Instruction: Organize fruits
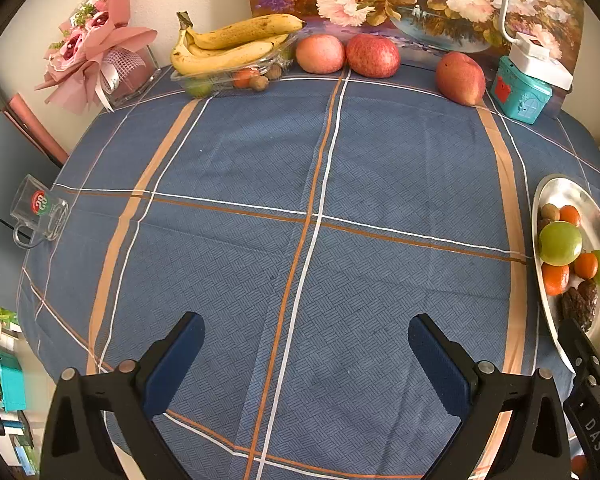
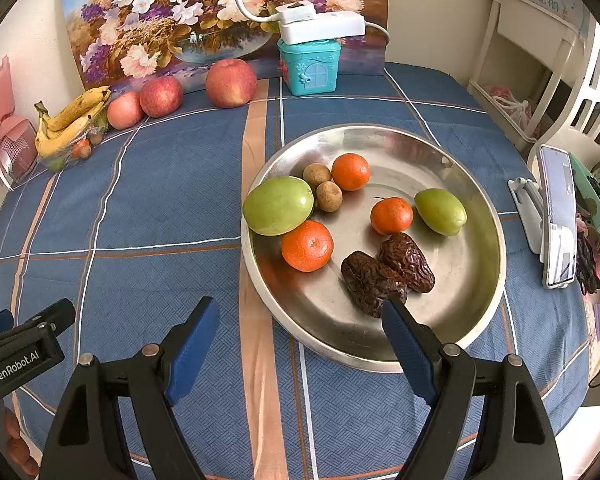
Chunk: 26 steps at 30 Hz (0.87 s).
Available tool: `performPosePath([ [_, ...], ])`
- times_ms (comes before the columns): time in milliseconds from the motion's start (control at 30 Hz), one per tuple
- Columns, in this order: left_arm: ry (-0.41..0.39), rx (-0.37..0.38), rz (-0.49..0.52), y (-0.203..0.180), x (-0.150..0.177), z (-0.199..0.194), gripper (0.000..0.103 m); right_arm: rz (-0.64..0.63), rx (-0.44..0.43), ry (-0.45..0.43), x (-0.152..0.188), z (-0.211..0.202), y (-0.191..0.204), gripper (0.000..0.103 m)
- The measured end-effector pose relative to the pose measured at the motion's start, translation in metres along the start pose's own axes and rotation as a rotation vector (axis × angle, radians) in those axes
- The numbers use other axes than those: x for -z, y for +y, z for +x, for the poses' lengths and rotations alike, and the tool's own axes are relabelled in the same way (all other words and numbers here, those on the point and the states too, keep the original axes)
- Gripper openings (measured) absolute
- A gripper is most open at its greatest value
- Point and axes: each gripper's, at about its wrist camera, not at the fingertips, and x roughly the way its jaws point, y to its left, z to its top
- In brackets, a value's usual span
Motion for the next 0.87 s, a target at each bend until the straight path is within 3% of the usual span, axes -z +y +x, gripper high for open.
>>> performPosePath([
  [867,-0.015,0.006,-0.017,0.0012,0.0,-0.0039,0.103,0.03,0.011,0.008,-0.0007,0.0,-0.0068,0.084],
])
